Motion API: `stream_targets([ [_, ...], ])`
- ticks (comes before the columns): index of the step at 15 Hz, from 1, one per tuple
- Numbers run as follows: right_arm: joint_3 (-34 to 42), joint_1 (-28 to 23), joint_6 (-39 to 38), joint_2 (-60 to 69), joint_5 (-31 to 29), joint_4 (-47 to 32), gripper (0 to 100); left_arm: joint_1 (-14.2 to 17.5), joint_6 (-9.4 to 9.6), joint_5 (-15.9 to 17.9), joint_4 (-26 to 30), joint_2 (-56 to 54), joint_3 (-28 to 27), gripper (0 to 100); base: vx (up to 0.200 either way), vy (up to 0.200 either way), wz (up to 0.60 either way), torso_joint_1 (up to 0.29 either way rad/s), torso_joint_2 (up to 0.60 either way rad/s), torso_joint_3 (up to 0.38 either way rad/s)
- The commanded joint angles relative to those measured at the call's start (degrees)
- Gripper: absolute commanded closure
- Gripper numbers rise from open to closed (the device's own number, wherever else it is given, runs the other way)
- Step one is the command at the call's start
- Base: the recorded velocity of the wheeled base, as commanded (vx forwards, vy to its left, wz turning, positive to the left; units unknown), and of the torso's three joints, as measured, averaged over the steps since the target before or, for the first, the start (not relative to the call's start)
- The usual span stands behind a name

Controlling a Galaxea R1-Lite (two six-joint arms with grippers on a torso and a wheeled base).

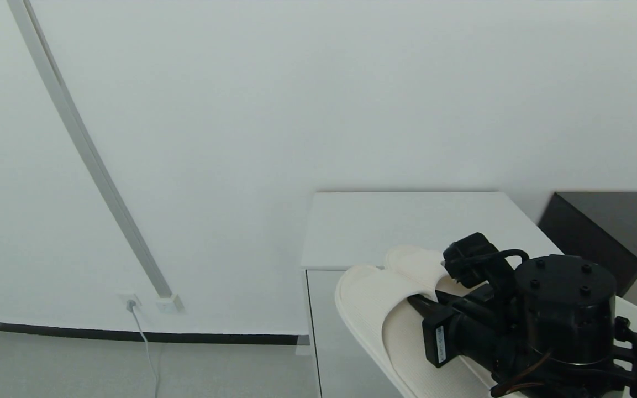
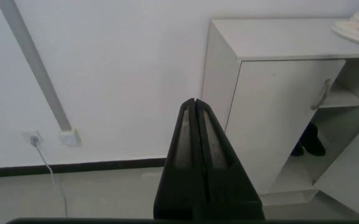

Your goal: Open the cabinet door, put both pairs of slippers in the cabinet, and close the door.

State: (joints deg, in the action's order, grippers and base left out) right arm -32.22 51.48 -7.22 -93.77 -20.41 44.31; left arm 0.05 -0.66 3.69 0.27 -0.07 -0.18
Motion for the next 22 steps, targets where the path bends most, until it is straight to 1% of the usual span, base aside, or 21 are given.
stream_targets([
  [1, 0.05, 0.20, 0.01, -0.27, 0.02, 0.07, 100, 0.04, -0.04, 0.00, 0.00, 0.07, 0.01, 100, 0.000, 0.000, 0.00, 0.000, 0.00, 0.000],
  [14, 1.02, 0.90, 0.01, -0.19, -0.16, 0.16, 100, 0.04, 0.13, 0.09, 0.00, 0.07, 0.01, 100, 0.000, 0.000, 0.00, 0.000, 0.00, 0.000],
  [22, 1.90, 0.90, 0.10, -0.19, -0.16, 0.16, 100, 0.04, -0.04, 0.00, 0.00, 0.07, 0.01, 100, 0.000, -0.200, 0.00, 0.004, 0.00, 0.004],
])
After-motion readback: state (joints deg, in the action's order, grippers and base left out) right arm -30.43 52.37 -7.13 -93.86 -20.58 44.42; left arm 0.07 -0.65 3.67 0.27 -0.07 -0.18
